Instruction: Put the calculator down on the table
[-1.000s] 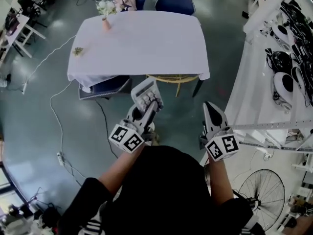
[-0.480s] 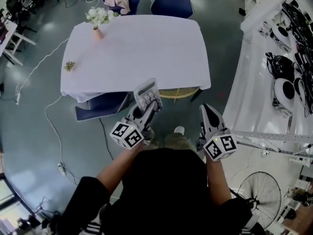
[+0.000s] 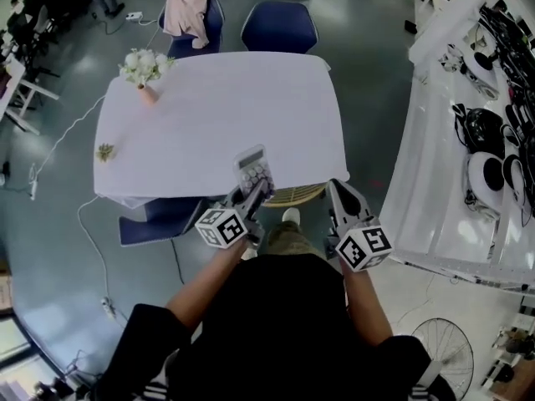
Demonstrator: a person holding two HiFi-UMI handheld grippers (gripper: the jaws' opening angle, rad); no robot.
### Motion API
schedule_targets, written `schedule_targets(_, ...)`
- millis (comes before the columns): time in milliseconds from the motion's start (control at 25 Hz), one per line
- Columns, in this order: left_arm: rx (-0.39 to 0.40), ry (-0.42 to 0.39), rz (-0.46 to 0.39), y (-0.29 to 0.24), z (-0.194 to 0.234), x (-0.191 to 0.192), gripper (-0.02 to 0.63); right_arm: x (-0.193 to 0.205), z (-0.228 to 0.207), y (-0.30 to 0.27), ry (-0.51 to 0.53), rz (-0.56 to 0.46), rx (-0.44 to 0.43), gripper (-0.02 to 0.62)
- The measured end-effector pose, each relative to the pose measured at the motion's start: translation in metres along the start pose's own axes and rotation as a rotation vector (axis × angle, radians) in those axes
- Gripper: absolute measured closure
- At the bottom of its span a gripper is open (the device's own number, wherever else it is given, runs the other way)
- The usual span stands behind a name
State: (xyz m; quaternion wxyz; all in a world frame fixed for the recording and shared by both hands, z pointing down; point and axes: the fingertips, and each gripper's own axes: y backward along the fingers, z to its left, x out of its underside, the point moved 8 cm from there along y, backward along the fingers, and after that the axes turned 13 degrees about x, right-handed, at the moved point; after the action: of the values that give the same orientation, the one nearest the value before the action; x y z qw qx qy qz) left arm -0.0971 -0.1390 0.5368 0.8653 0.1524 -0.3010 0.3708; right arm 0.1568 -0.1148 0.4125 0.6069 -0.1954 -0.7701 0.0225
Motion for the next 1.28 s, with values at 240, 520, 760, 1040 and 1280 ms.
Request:
schedule_targets(240, -0.091, 0.050, 0.093, -0.087, 0.047, 0.016, 0.482, -0.037, -0.073, -0.070, -0.012, -0.018, -0.018, 0.597)
schedule_targets(520, -0.144, 0.149, 0.148, -0.164, 0.114, 0.047, 0.480, -0.030, -0.134, -0.128, -0.071, 0.090, -0.030, 0.597)
schedule_targets(760, -0.168, 0.333, 0.257, -0.191, 0.164, 0.100, 0.480, -0.008, -0.164, -0.136, -0.129, 0.187, -0.014, 0.597)
schedule_targets(1040, -0.262, 0.442, 0.269, -0.218, 0.209, 0.127, 0.479, 0.005, -0.199, -0.140, -0.169, 0.257, 0.027, 0.597)
schedule_targets(1280, -0.269, 0.427, 0.338, -0.220, 0.220, 0.137, 0.476, 0.005, -0.215, -0.132, -0.159, 0.266, 0.056, 0.597)
